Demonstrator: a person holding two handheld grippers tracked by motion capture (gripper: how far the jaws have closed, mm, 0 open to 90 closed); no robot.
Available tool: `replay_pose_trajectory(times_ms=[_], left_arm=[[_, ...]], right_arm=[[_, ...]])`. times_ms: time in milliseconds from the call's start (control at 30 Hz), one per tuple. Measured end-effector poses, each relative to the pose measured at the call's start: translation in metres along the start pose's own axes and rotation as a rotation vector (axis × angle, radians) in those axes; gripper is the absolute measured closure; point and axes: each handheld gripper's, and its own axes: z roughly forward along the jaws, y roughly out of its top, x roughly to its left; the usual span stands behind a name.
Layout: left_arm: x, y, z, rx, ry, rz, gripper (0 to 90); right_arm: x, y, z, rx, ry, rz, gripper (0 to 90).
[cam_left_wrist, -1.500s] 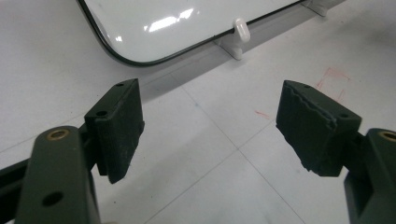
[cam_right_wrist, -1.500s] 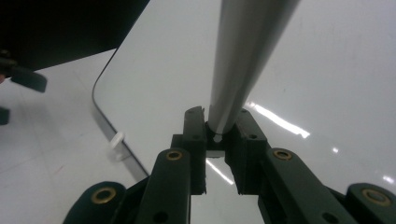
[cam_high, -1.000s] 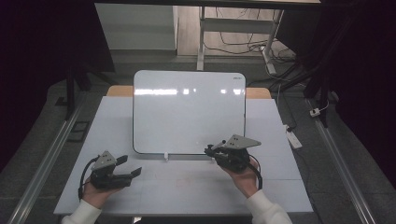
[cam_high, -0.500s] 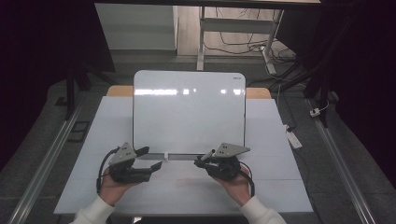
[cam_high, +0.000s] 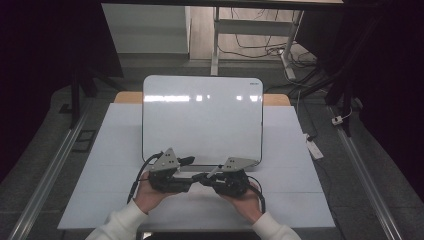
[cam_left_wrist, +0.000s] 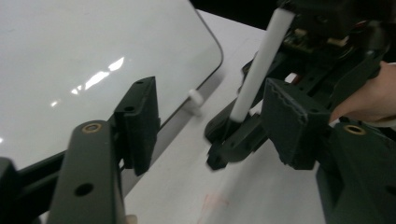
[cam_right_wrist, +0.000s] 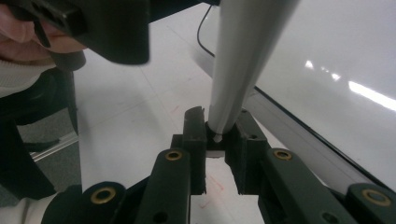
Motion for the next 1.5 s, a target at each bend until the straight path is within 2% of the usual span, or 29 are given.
replay_pose_trajectory(times_ms=[233, 467, 667, 767, 800, 867, 1067, 1233, 1367, 1500], left_arm=[[-0.004, 0.006, 0.013, 0.003, -0.082, 0.025, 52.3], [-0.007, 0.008, 0.016, -0.001, -0.112, 0.061, 75.2], [-0.008, 0.007, 0.012, 0.005, -0.049, 0.113, 81.3], [-0.005, 0.007, 0.008, -0.006, -0.047, 0.090, 81.7], [-0.005, 0.007, 0.007, -0.007, -0.031, 0.090, 81.7], [-0.003, 0.007, 0.004, -0.012, -0.008, 0.087, 81.8], [0.015, 0.004, -0.015, -0.038, 0.077, 0.029, 81.7], [0.033, 0.000, -0.032, -0.055, 0.142, -0.025, 81.7], [0.048, -0.005, -0.044, -0.072, 0.188, -0.071, 81.7], [0.059, -0.008, -0.053, -0.081, 0.230, -0.097, 81.7]], right_arm=[[0.002, 0.000, 0.006, 0.006, 0.020, 0.005, 77.0], [0.007, 0.001, 0.010, 0.009, 0.044, 0.010, 77.0], [0.006, 0.002, 0.012, 0.013, 0.083, 0.041, 76.4], [0.007, 0.002, 0.012, 0.004, 0.092, 0.050, 75.5], [0.008, 0.003, 0.011, -0.001, 0.090, 0.048, 73.9], [0.008, 0.004, 0.009, -0.017, 0.085, 0.045, 66.6], [0.004, 0.007, -0.007, -0.087, 0.013, 0.037, 56.3], [-0.006, 0.001, -0.020, -0.076, -0.073, -0.005, 52.4], [-0.016, -0.008, -0.031, -0.077, -0.120, -0.005, 50.5], [-0.024, -0.014, -0.042, -0.083, -0.173, -0.014, 49.3]])
